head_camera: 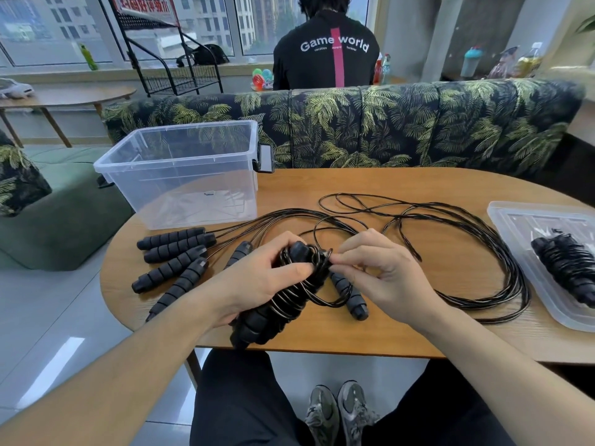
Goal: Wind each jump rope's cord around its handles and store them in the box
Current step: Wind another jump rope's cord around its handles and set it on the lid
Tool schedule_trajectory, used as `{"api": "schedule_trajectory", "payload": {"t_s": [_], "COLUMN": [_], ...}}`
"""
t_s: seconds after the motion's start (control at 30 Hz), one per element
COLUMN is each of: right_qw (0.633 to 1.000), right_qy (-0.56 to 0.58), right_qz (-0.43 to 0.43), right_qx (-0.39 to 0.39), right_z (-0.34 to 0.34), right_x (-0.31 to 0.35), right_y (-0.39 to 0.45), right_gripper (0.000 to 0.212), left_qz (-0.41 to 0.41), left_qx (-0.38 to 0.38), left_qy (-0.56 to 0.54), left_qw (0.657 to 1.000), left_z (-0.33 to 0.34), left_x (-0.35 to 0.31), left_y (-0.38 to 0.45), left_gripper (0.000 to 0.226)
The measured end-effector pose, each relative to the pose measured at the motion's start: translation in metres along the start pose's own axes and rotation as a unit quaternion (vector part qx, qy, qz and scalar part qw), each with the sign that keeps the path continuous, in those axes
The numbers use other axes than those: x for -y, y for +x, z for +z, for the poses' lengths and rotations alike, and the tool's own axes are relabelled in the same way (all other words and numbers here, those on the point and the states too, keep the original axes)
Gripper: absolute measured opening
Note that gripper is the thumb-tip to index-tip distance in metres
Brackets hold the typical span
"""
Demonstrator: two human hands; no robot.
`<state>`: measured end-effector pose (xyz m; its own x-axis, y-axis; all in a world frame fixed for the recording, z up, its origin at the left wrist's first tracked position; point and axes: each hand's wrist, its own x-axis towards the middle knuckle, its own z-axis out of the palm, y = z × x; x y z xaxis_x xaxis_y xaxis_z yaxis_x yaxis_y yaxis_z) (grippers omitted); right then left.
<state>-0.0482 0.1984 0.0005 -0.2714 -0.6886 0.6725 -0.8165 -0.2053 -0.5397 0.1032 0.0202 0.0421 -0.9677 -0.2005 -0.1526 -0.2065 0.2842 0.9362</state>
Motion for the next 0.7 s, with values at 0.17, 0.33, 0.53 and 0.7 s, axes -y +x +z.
{"api": "schedule_trajectory", "payload": {"t_s": [0.17, 0.33, 0.53, 0.7], "right_qw": [0.974, 0.945, 0.964, 0.994], "right_qy": [0.176, 0.242, 0.194, 0.071], "right_qz": [0.139, 0.22, 0.181, 0.082], "right_qx": [0.007, 0.004, 0.014, 0.014], "right_z": [-0.003, -0.005, -0.008, -0.008], "right_x": [0.009, 0.017, 0.018, 0.02], "right_y": [0.005, 0.009, 0.009, 0.007], "right_gripper": [0.005, 0.007, 0.034, 0.027], "left_qz": [0.037, 0.026, 0.038, 0.046], "left_qx": [0.013, 0.021, -0.018, -0.043], "left_qy": [0.103, 0.149, 0.188, 0.182], "left_qw": [0.994, 0.988, 0.981, 0.981], "left_z": [0.001, 0.003, 0.011, 0.012], "left_x": [-0.006, -0.01, -0.012, -0.012], "left_y": [0.0, 0.0, -0.001, -0.001], "left_gripper": [0.015, 0.016, 0.016, 0.023]}}
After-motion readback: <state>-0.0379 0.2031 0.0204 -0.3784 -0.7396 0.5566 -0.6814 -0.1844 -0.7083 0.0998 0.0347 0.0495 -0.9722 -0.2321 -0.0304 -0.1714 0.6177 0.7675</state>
